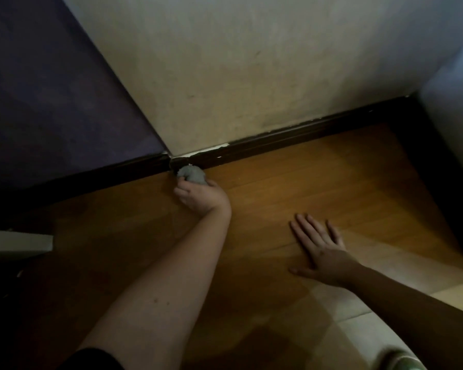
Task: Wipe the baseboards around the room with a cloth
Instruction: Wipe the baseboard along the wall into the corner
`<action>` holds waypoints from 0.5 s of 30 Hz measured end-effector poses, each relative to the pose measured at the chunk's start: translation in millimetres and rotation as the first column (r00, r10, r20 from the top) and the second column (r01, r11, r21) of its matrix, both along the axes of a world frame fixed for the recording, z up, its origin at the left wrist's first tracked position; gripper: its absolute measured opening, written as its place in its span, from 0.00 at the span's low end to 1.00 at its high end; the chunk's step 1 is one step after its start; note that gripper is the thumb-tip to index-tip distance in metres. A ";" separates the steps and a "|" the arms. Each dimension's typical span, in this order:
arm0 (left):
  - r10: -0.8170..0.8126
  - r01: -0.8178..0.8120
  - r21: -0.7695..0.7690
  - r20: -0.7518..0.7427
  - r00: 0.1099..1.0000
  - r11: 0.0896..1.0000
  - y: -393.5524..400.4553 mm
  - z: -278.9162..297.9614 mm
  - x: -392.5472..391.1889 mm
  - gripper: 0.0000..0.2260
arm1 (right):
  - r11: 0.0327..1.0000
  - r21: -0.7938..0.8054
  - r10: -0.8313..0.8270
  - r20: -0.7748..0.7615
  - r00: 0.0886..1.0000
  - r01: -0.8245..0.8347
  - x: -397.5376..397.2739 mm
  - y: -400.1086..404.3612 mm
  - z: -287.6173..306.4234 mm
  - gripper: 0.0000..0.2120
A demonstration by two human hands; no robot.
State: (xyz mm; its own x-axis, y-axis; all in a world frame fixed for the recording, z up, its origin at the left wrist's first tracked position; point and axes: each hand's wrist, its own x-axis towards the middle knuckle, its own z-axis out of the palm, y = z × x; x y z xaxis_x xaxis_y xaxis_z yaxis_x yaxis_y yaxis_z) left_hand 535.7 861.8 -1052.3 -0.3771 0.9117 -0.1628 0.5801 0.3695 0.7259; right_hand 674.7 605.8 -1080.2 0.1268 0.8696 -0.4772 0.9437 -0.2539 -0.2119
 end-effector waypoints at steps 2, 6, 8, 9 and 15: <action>0.053 -0.053 -0.043 0.009 0.999 0.998 3.5 1.9 9.6 0.27 | 1.000 0.008 -0.008 -0.009 1.000 0.008 -0.2 -0.9 -2.1 0.51; 0.063 -0.062 -0.048 0.017 0.998 0.997 4.7 -2.0 13.4 0.27 | 1.000 0.015 -0.022 -0.021 1.000 0.022 -1.1 -0.9 -4.4 0.51; 0.050 -0.049 -0.052 0.003 0.999 0.997 4.0 -3.5 12.9 0.27 | 1.000 0.017 -0.022 -0.022 1.000 0.022 -2.5 -0.4 -3.6 0.51; 0.045 -0.045 -0.059 -0.003 0.999 0.997 3.8 -3.8 13.8 0.27 | 1.000 0.013 -0.023 -0.023 0.999 0.023 -2.8 -0.4 -3.0 0.51; -0.005 0.007 -0.089 0.022 1.000 0.996 -2.6 1.1 29.4 0.27 | 1.000 -0.003 -0.028 -0.029 0.999 0.028 -3.0 0.7 1.0 0.51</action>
State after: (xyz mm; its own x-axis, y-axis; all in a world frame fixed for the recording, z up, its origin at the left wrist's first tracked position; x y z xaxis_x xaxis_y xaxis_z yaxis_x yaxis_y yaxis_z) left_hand 565.1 859.1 -1051.2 -0.3674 0.8953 -0.2519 0.5667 0.4303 0.7026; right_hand 671.7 606.5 -1079.3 0.1375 0.8644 -0.4837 0.9296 -0.2811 -0.2383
